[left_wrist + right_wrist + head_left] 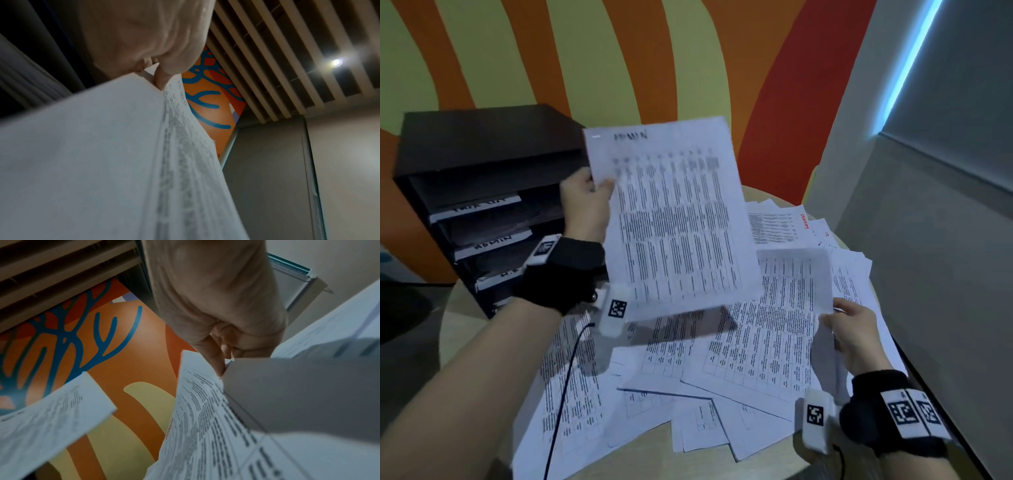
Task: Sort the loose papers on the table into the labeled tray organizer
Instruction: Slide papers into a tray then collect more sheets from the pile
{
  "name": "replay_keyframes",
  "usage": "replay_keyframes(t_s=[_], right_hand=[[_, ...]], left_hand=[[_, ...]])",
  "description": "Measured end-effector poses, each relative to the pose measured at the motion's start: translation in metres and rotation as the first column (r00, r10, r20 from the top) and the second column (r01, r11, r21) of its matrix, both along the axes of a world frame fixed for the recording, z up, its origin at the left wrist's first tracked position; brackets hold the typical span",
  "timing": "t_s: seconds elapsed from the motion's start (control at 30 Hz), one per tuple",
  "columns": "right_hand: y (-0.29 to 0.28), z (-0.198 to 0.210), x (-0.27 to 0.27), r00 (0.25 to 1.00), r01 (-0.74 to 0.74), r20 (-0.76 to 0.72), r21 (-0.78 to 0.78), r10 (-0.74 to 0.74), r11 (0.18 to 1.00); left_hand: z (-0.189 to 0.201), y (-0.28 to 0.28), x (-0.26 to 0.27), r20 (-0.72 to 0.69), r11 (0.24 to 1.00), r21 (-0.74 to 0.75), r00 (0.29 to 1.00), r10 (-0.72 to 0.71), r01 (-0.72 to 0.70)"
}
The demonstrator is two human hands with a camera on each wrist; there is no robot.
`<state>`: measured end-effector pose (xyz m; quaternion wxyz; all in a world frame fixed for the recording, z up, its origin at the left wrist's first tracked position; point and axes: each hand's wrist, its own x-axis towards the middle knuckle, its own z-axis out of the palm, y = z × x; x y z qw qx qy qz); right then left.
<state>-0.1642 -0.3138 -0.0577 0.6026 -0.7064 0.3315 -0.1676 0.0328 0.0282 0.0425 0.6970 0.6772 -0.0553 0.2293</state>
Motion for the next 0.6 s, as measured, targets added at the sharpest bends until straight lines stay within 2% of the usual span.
replay_keyframes(t_s=[0.07, 0.13, 0.27, 0.4, 0.47, 0.53, 0.6], right_hand=[[0.003, 0.005, -0.001, 1.0, -0.007, 0.027, -0.004, 0.007, 1.0], [0.005, 0.009, 0.0, 0.999, -0.035, 0.041, 0.02, 0.034, 0.999], [0.014, 0.013, 0.005, 0.99, -0.088, 0.118, 0.119, 0.074, 0.989], [0.025, 0.014, 0.012, 0.973, -0.146, 0.201, 0.16, 0.113, 0.976], [0.028, 0.014, 0.013, 0.969, -0.186, 0.187, 0.136, 0.159, 0.973], [0.031, 0.014, 0.011, 0.963, -0.235, 0.149, 0.043, 0.226, 0.971], [0.029, 0.014, 0.007, 0.969, -0.225, 0.098, -0.039, 0.227, 0.974]], left_hand=[[-0.012, -0.012, -0.004, -0.041, 0.999, 0.005, 0.998, -0.042, 0.042], [-0.029, -0.027, -0.007, -0.144, 0.995, 0.039, 0.986, -0.089, 0.096], [-0.075, -0.063, -0.021, -0.345, 0.945, 0.205, 0.922, -0.176, 0.257], [-0.089, -0.089, -0.04, -0.449, 0.92, 0.178, 0.861, -0.239, 0.349], [-0.088, -0.098, -0.047, -0.455, 0.92, 0.166, 0.856, -0.247, 0.354], [-0.09, -0.103, -0.049, -0.459, 0.915, 0.167, 0.85, -0.257, 0.367], [-0.093, -0.102, -0.048, -0.476, 0.914, 0.146, 0.836, -0.271, 0.379]])
